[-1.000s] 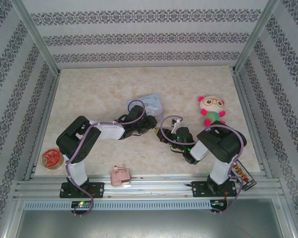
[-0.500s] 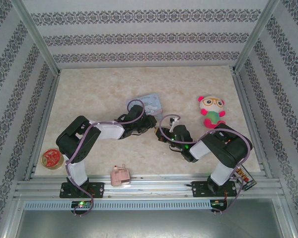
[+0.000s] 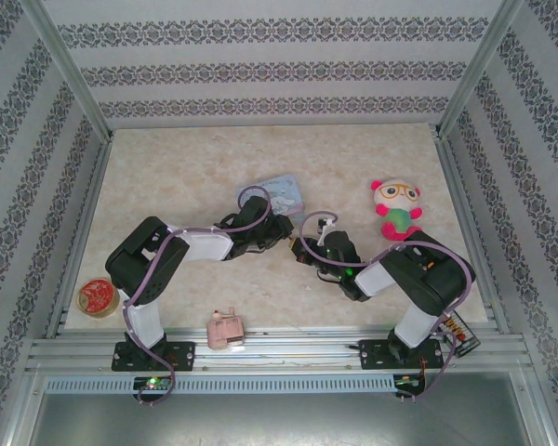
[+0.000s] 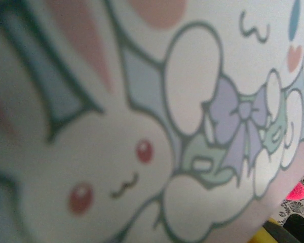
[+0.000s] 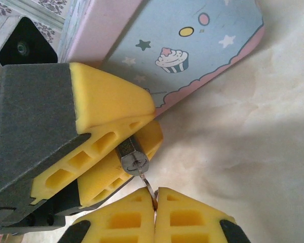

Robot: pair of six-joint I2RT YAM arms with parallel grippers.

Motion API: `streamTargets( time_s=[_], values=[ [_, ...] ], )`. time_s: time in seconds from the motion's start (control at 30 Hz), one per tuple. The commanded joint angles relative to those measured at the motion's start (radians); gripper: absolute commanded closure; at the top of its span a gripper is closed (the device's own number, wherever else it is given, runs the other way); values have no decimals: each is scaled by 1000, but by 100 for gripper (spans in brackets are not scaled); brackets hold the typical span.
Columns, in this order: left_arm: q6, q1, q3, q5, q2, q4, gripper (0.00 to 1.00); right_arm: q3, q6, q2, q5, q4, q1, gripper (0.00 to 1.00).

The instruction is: Unlock a padlock with a key

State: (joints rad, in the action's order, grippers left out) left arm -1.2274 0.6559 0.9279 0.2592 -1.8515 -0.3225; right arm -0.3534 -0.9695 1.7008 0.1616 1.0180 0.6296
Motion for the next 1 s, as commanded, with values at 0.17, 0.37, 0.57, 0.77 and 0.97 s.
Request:
streamTargets(
  time_s=[0.17, 0.37, 0.57, 0.77, 0.97],
  values=[
    [-55, 8, -11, 123, -34, 66, 85, -33, -83, 18, 21, 85, -62, 100],
    [-55, 8, -12, 126, -34, 65, 85, -47, -126, 20, 93, 87, -86, 100],
    [-54, 9, -16, 129, -34, 62, 85, -64, -144, 25, 168, 86, -116, 100],
    [-50, 10, -13, 132, -34, 69, 85, -86, -136, 47, 215, 79, -133, 100],
    [-40, 16, -6, 143, -38, 79, 85, -127, -133, 84, 255, 74, -140, 100]
  ],
)
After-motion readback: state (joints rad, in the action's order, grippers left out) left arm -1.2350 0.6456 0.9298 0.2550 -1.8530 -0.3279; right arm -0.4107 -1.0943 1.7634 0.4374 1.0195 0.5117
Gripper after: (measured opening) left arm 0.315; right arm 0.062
